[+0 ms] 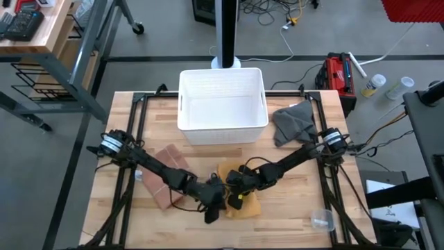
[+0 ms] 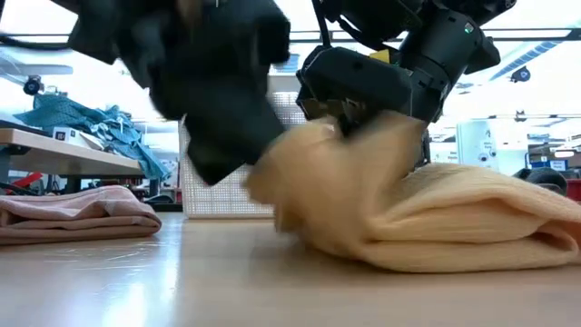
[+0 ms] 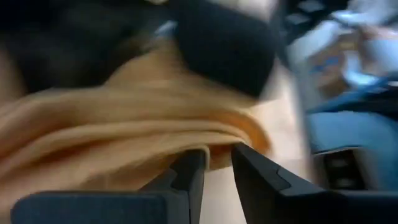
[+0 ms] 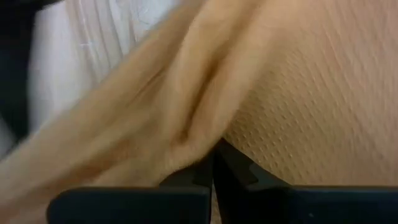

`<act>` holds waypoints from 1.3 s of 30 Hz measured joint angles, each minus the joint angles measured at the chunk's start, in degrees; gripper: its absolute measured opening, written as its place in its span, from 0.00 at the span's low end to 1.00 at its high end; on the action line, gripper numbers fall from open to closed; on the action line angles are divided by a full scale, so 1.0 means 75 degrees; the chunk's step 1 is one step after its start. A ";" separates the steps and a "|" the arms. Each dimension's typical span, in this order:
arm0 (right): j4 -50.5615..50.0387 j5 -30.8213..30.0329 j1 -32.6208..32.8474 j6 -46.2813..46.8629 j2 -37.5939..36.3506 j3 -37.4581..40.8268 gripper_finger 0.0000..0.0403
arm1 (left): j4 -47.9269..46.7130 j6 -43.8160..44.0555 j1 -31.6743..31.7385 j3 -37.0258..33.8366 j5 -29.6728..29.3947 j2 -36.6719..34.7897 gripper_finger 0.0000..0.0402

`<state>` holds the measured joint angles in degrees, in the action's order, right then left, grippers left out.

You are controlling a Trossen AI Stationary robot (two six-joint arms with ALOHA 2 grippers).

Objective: Fold towel
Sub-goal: Stack the yellow towel on top of the brown squared towel

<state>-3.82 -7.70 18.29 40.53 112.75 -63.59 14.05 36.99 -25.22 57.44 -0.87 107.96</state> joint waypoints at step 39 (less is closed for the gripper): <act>0.0192 -0.0179 -0.0080 -0.0054 -0.0095 -0.0390 0.00 | -0.0229 -0.0212 -0.0650 -0.0016 -0.0340 -0.0297 0.19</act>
<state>-2.38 -9.05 17.69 40.13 112.04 -66.51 12.33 35.40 -30.10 57.32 -3.43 105.74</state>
